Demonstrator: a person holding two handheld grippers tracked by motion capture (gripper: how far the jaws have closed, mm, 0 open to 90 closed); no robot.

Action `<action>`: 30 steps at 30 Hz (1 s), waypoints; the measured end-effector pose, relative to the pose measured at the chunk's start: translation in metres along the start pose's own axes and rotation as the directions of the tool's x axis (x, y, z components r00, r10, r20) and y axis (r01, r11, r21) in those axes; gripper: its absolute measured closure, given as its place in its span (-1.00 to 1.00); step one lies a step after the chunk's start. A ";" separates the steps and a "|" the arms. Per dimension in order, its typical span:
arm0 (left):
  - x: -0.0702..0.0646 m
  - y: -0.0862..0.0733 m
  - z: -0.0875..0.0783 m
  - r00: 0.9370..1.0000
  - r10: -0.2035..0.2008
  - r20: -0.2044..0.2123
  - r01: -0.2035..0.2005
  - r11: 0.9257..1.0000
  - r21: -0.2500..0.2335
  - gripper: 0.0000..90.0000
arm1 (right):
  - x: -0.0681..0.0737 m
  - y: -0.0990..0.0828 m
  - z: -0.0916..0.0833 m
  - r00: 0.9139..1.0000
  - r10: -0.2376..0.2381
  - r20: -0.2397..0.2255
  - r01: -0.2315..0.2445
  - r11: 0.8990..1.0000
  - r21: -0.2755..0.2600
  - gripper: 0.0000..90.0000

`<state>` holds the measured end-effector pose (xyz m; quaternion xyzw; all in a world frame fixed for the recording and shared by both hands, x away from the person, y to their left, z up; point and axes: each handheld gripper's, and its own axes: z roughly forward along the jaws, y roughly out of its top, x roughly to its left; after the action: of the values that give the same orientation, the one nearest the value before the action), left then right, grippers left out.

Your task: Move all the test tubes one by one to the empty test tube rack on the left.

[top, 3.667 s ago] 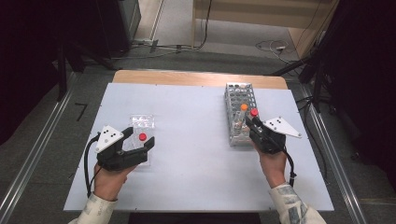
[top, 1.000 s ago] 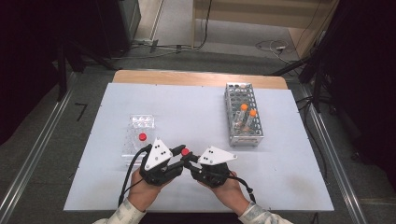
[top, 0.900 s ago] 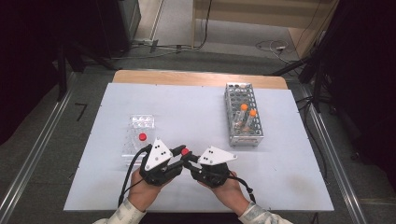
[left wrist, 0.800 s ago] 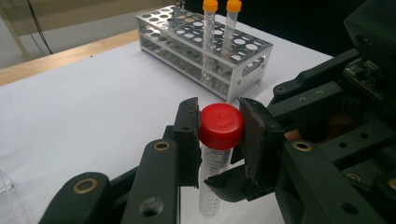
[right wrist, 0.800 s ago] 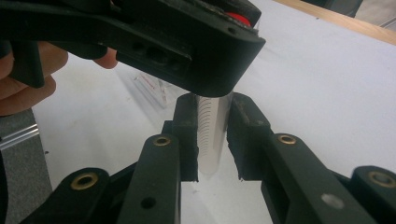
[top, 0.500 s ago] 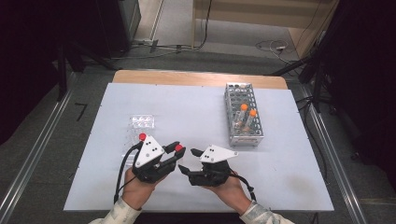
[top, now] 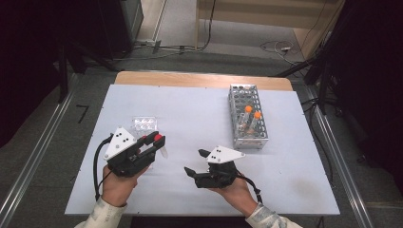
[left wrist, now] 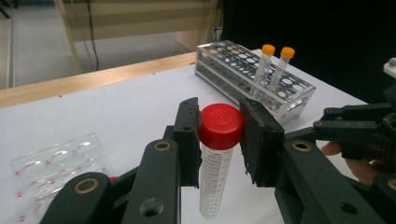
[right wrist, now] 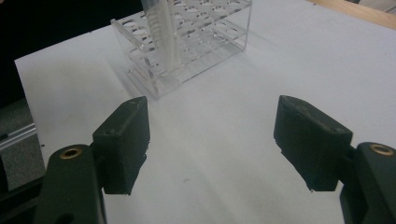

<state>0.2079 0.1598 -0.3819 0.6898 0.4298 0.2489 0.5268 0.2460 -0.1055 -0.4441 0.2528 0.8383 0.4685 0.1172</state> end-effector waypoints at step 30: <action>0.025 -0.013 -0.014 0.987 0.025 -0.158 -0.019 0.999 0.040 0.55 | -0.006 -0.003 -0.006 1.000 0.008 0.016 -0.008 1.000 0.002 -0.41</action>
<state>0.2056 0.1895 -0.3922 0.6826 0.4674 0.3003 0.4747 0.2475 -0.1143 -0.4438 0.2600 0.8370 0.4659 0.1219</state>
